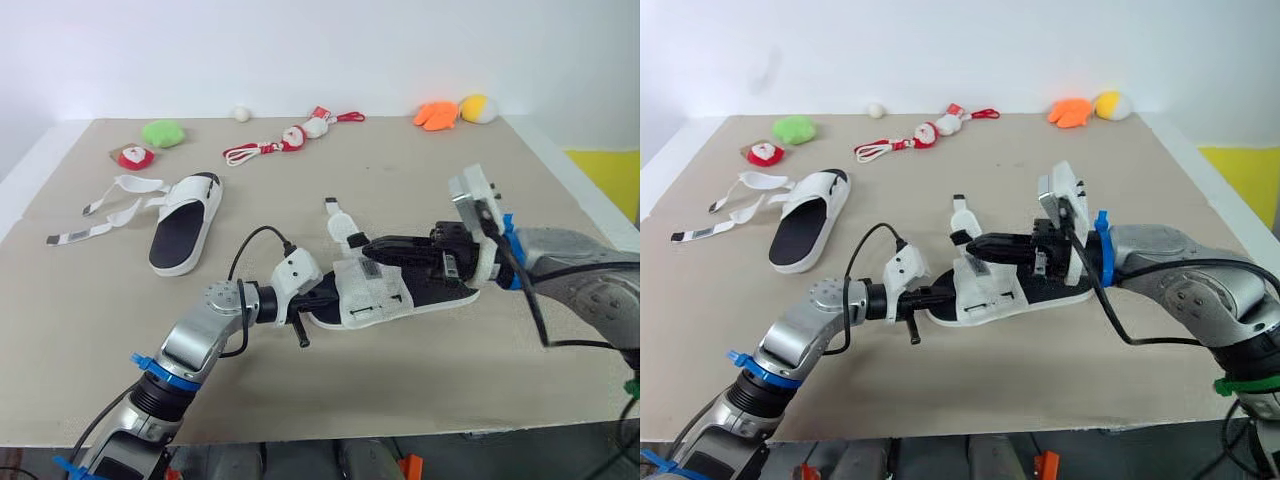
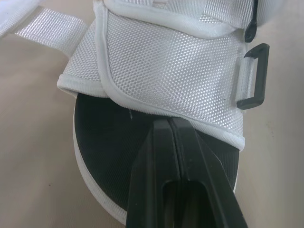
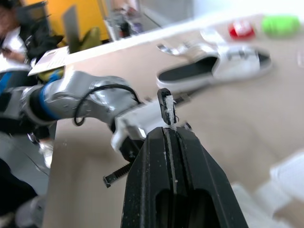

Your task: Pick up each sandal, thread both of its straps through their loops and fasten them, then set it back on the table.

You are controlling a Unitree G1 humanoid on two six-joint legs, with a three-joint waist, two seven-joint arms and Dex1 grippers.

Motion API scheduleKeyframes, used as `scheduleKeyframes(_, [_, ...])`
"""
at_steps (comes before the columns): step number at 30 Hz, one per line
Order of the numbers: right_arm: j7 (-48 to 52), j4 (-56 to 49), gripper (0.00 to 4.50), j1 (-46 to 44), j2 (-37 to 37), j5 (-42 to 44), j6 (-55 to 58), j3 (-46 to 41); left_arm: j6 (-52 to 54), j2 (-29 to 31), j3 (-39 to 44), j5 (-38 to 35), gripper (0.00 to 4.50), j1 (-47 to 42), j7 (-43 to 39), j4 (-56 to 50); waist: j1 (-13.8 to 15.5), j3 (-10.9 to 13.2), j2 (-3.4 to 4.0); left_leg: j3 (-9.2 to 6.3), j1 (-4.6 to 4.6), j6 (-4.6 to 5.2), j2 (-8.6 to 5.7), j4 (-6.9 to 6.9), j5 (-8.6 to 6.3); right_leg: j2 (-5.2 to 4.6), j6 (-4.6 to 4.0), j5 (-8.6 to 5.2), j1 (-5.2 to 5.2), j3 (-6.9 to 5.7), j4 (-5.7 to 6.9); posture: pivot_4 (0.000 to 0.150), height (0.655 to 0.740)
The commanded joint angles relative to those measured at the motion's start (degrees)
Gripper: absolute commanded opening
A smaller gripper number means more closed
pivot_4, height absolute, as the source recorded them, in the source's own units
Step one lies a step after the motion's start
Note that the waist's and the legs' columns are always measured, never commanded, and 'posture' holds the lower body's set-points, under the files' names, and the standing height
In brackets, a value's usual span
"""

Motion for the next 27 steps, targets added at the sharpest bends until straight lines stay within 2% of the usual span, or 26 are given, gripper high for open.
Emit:
scheduleKeyframes(1, [-7.27,4.67,0.13,-1.57,4.71,1.17,12.99,-2.53,0.69,0.18,-0.74,0.21,0.0,0.67,0.43,0.68,0.42,0.0,0.01,0.0,-0.16,0.0,0.0,0.0,0.0,0.0,0.05,0.02,-0.14,0.01,0.0,0.15,0.74])
scheduleKeyframes(12, [-15.94,18.63,0.13,-10.56,18.02,1.62,29.94,-14.8,0.8,0.01,-0.71,0.15,0.0,1.3,1.0,0.18,0.52,0.0,0.01,0.0,-0.24,0.07,0.01,0.06,0.04,0.06,0.13,0.14,-0.2,0.01,-0.01,0.15,0.74])
scheduleKeyframes(19, [-19.44,21.43,0.13,-11.42,20.99,-5.45,35.12,-16.6,0.99,0.02,-0.88,0.09,0.0,1.58,0.95,-0.31,0.51,0.0,0.01,0.01,-0.27,0.08,0.01,0.06,0.03,0.07,0.25,0.2,-0.22,0.02,-0.02,0.15,0.74])
scheduleKeyframes(27, [-21.54,25.47,0.13,-14.02,25.13,-7.36,39.61,-22.3,0.94,0.07,-1.24,0.04,0.0,1.37,0.82,-0.29,0.46,0.0,0.02,0.01,-0.29,0.08,0.01,0.05,0.03,0.07,0.23,0.19,-0.23,0.03,-0.03,0.15,0.74])
